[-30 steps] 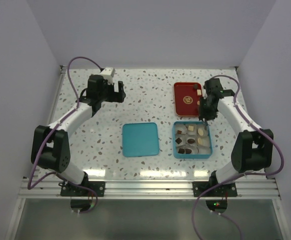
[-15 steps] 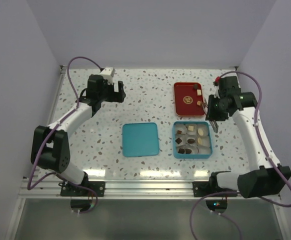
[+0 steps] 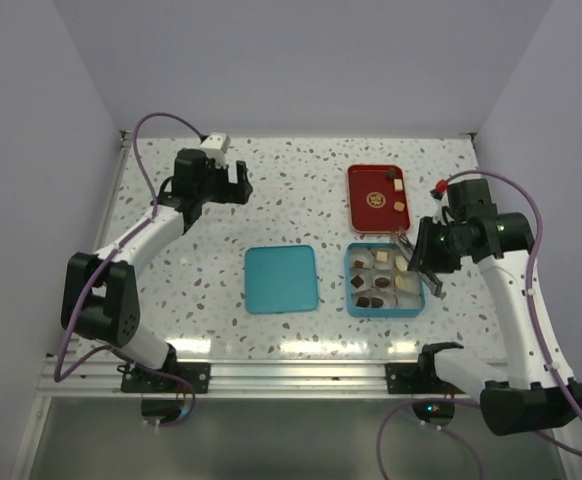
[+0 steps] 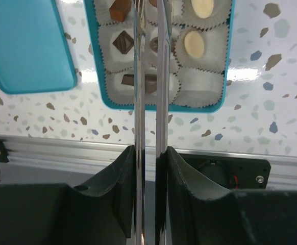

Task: Pack the chocolate
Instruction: Adjust the packing box at the center of the board.

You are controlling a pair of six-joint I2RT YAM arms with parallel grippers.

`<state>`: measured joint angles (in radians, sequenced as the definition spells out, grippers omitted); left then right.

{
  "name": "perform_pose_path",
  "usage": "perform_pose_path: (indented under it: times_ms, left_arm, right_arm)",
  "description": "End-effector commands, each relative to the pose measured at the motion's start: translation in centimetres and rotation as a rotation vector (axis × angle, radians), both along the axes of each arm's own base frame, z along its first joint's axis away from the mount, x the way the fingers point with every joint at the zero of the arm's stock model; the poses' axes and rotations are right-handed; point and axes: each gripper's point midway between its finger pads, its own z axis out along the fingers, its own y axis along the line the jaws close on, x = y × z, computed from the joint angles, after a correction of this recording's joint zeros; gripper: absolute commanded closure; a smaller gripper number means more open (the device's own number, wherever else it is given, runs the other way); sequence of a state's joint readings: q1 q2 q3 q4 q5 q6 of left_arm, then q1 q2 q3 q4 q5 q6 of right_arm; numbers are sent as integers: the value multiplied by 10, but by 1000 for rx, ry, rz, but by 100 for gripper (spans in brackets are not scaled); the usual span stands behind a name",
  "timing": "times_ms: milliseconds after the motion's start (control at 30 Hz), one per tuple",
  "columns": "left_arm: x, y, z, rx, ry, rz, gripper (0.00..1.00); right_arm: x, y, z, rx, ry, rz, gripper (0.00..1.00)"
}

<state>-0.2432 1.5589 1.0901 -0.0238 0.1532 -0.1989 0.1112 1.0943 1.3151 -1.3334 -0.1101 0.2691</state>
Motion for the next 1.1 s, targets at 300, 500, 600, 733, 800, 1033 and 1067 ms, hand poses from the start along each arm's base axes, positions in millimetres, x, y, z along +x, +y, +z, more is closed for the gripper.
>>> perform_pose_path:
  times_ms: [300,500,600,733,800,1033,1067]
  left_arm:
    - [2,-5,27,-40,-83,-10,0]
    - [3,-9,25,-51,-77,-25,0]
    - [4,-9,22,-49,-75,-22,0]
    - [10,-12,21,-61,-68,-26,0]
    - [14,-18,24,-84,-72,-36,0]
    - [5,-61,19,-46,-80,-109,0]
    - [0,-71,18,-48,-76,-130,0]
  right_arm:
    - [-89,11,-29,77,340,-9,80]
    - [-93,3,-31,40,311,-52,80]
    - [-102,4,-36,56,321,-70,79]
    - [-107,4,-39,60,310,-77,80]
    - [-110,2,-41,50,308,-77,80]
    - [-110,-3,-42,21,292,-83,79]
    - [-107,-5,-40,14,282,-87,79]
